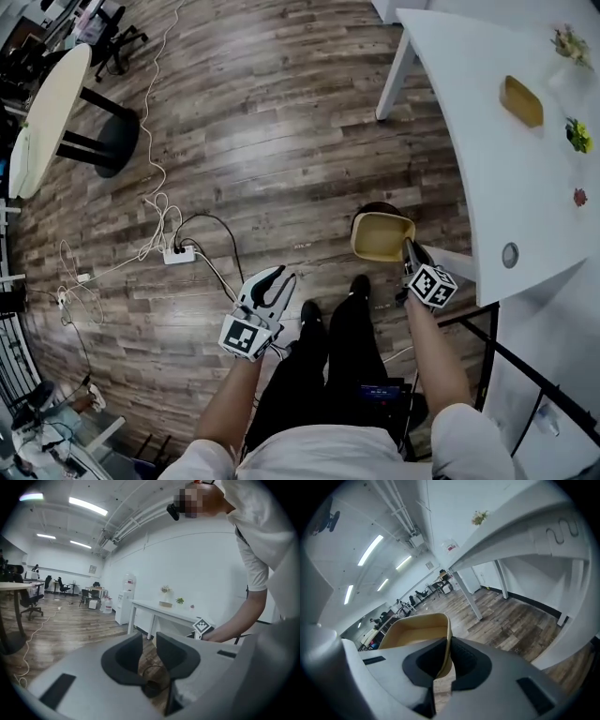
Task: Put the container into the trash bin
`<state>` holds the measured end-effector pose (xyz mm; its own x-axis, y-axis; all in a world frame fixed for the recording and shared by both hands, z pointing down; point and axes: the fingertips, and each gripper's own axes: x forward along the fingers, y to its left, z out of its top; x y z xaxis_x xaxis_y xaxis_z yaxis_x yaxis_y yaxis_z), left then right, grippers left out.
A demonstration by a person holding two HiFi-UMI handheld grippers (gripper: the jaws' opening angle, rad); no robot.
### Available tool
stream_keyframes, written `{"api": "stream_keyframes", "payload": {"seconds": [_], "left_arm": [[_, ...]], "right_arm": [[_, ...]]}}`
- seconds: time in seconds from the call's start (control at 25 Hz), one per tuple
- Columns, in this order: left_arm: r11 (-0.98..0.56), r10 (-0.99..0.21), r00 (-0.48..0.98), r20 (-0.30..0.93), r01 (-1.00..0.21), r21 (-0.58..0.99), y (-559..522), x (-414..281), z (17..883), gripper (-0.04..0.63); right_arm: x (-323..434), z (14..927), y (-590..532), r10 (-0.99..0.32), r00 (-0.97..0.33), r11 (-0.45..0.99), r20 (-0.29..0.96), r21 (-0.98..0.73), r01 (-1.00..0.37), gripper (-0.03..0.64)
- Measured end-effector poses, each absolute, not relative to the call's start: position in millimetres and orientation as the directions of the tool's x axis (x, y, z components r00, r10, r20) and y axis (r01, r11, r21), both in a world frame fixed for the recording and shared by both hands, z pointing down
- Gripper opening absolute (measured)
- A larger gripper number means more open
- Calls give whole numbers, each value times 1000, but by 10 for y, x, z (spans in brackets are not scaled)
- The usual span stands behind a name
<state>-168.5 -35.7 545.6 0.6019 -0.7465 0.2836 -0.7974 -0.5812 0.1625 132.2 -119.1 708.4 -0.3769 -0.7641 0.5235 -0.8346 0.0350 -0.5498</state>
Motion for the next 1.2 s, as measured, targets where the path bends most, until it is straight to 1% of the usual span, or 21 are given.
{"api": "stream_keyframes", "payload": {"seconds": [0.28,0.48,0.8,1.0,1.2], "left_arm": [[-572,-735,603,310,-797,194,-710,-1493,6132,97],[-545,-712,604,358,-797,261,-808,-1340,6677,97],[-541,-659,625,418,-780,313,-904,-1063,7411,97],[-524,-656,620,431,-785,331,-978,-914,7795,97],[-535,-645,634,426,-773,340,-1087,-724,8023,97]], "right_arm": [[1392,7859,-1426,-726,-384,25,570,-536,-844,46],[1528,8461,-1340,-674,-367,-25,642,-515,-857,46],[1770,9501,-1227,-623,-311,-130,718,-487,-864,46],[1833,9891,-1314,-607,-308,-99,732,-454,-885,46],[1915,10197,-1336,-604,-290,-109,742,-437,-893,46]]}}
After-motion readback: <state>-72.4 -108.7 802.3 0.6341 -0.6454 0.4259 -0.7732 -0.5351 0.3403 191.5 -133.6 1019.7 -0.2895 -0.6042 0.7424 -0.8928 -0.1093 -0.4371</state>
